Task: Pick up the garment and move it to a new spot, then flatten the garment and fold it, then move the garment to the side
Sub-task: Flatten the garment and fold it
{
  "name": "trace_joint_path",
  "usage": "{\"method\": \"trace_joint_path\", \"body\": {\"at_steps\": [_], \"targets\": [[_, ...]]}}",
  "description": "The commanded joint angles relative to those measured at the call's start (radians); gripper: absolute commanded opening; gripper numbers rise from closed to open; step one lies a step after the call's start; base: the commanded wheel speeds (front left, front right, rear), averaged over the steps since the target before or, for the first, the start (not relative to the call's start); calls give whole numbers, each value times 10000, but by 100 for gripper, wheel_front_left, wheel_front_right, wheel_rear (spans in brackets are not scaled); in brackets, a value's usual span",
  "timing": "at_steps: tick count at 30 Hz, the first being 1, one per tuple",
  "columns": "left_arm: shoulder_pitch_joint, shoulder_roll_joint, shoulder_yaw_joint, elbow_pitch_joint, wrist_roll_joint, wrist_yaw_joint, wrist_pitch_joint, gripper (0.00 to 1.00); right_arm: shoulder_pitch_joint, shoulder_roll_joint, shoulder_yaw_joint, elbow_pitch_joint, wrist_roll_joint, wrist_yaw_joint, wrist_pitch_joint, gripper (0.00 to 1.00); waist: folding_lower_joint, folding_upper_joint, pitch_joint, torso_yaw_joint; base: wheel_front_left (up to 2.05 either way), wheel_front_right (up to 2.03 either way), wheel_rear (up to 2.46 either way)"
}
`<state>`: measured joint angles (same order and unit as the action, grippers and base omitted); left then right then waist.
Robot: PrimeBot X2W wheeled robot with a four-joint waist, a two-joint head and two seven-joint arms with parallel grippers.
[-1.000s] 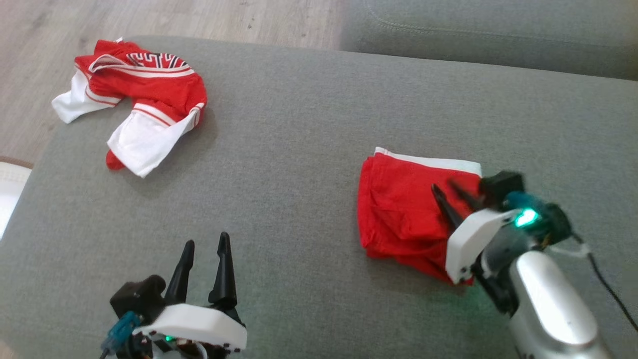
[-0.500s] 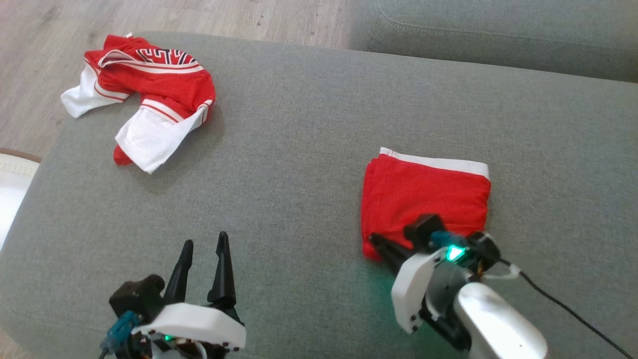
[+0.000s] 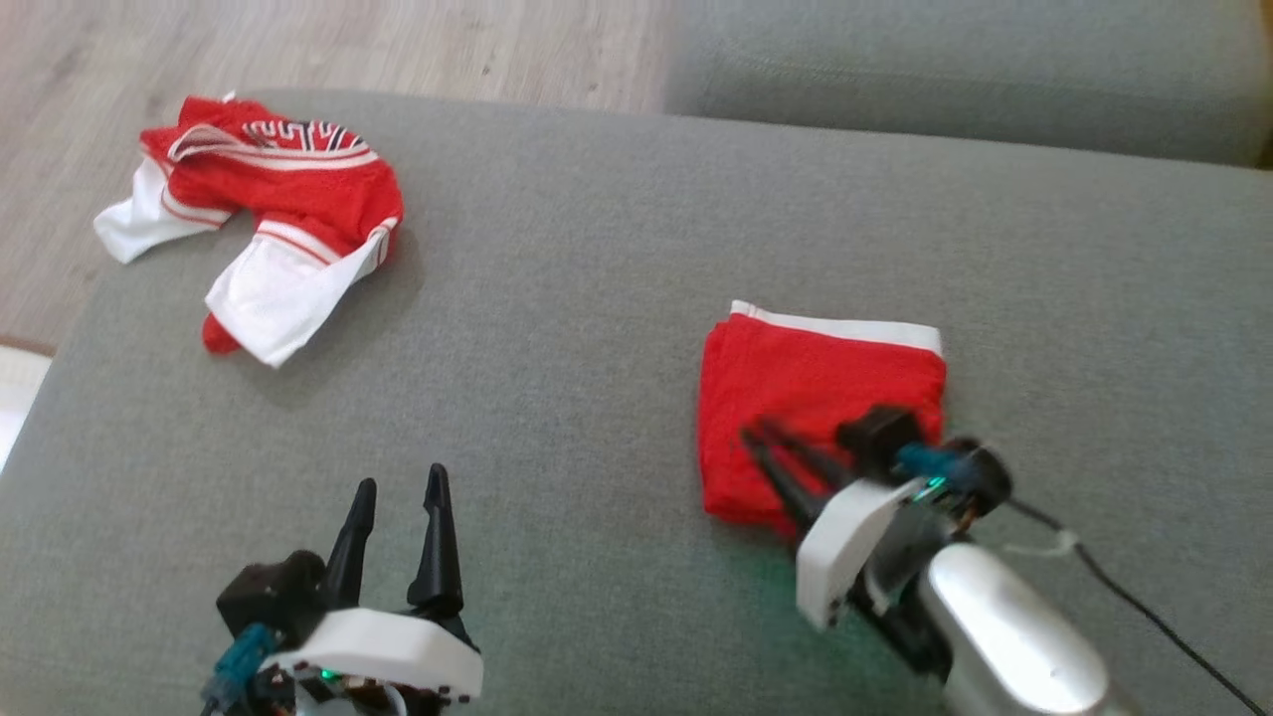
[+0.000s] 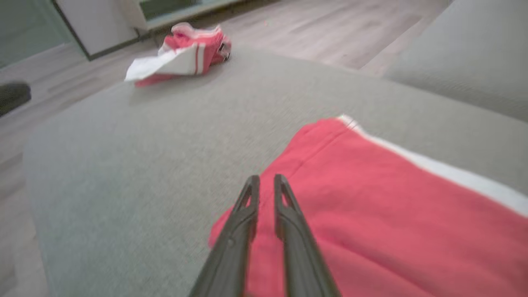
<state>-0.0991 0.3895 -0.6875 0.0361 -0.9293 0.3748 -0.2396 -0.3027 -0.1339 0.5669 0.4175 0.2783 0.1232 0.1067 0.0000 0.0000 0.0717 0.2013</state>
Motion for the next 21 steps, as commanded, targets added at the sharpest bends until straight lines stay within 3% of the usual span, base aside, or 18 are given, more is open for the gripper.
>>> {"method": "trace_joint_path", "body": {"at_steps": [1, 2, 3, 14, 21], "targets": [[-529, 160, 339, -163, 142, -61, -128, 100, -339, 230, -294, -505, -130, 75, -266, 63, 0, 0, -217, -154, 0, 0, 0], [-534, 163, 316, -122, 196, -70, -133, 100, -250, 279, -574, -627, -224, 75, -370, 95, 0, 0, -302, -203, 0, 0, 0], [-539, 172, 275, -72, 258, -79, -136, 100, -130, 333, -882, -745, -316, 75, -450, 100, 0, 0, -389, -251, 0, 0, 0], [-260, -74, -3, 635, 467, -246, -173, 100, 2291, 822, -4091, -2532, -1203, 75, -952, 100, 0, 0, -1111, -633, 0, 0, 0], [3, -158, 70, 900, 566, -355, -197, 100, 3539, 834, -4665, -3132, -798, 75, -1201, 100, 0, 0, -1255, -748, 0, 0, 0]]}}
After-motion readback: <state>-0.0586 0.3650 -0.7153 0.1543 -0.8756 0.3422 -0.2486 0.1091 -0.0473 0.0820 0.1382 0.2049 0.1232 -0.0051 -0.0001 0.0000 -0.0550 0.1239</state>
